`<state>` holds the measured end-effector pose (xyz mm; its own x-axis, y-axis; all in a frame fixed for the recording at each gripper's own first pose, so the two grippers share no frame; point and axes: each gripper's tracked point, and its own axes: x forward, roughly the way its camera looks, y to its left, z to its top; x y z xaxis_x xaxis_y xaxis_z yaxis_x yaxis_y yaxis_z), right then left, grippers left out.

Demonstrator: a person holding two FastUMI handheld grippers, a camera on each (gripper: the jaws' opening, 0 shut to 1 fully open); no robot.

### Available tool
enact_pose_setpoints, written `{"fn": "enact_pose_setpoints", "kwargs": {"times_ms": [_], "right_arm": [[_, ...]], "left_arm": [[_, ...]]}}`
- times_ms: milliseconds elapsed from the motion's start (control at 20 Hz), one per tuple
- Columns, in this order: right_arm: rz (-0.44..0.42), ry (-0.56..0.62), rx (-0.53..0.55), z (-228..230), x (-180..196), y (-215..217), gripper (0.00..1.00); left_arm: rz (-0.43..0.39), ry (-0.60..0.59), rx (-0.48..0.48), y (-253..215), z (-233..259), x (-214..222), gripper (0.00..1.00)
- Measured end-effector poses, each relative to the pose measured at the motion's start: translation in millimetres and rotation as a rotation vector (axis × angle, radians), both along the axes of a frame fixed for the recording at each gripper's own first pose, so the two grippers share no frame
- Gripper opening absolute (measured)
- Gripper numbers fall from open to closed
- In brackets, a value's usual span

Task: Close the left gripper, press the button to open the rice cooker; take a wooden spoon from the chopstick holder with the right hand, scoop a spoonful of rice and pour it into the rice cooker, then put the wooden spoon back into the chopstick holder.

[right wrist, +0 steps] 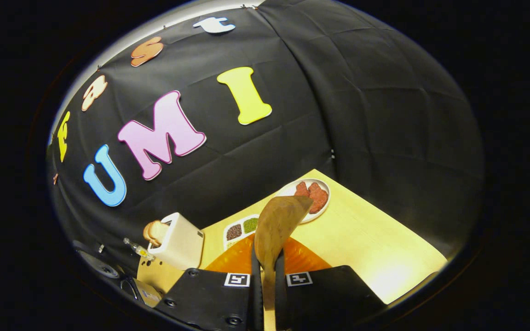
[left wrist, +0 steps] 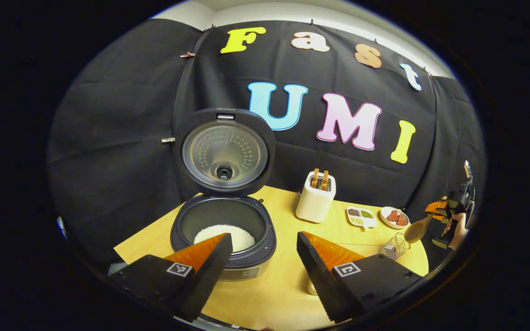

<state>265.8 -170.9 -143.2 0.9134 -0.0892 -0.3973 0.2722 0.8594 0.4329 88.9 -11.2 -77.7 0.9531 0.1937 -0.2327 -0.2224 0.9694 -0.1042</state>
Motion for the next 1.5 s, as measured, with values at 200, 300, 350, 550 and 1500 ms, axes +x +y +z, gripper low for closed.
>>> {"fn": "enact_pose_setpoints", "kwargs": {"times_ms": [200, 300, 350, 550, 1500], "right_arm": [[-0.008, 0.038, 0.015, -31.7, 15.3, -0.8, 0.14], [-0.009, 0.07, 0.03, -49.0, 20.4, 3.6, 0.14], [-0.011, 0.087, 0.031, -56.7, 22.7, 5.8, 0.14], [0.002, 0.142, 0.021, -84.8, 23.7, 13.6, 0.14], [0.052, 0.021, -0.228, -0.2, -87.2, -3.5, 0.99]], "left_arm": [[0.076, 0.002, -0.054, 8.2, 3.7, -6.6, 0.96], [0.102, 0.003, -0.057, 12.7, 8.0, -9.1, 0.96], [0.112, 0.003, -0.048, 14.9, 10.1, -10.8, 0.96], [0.145, -0.003, -0.033, 25.0, 18.5, -14.8, 0.96], [0.089, -0.233, 0.142, 47.5, 187.7, 33.7, 0.95]]}}
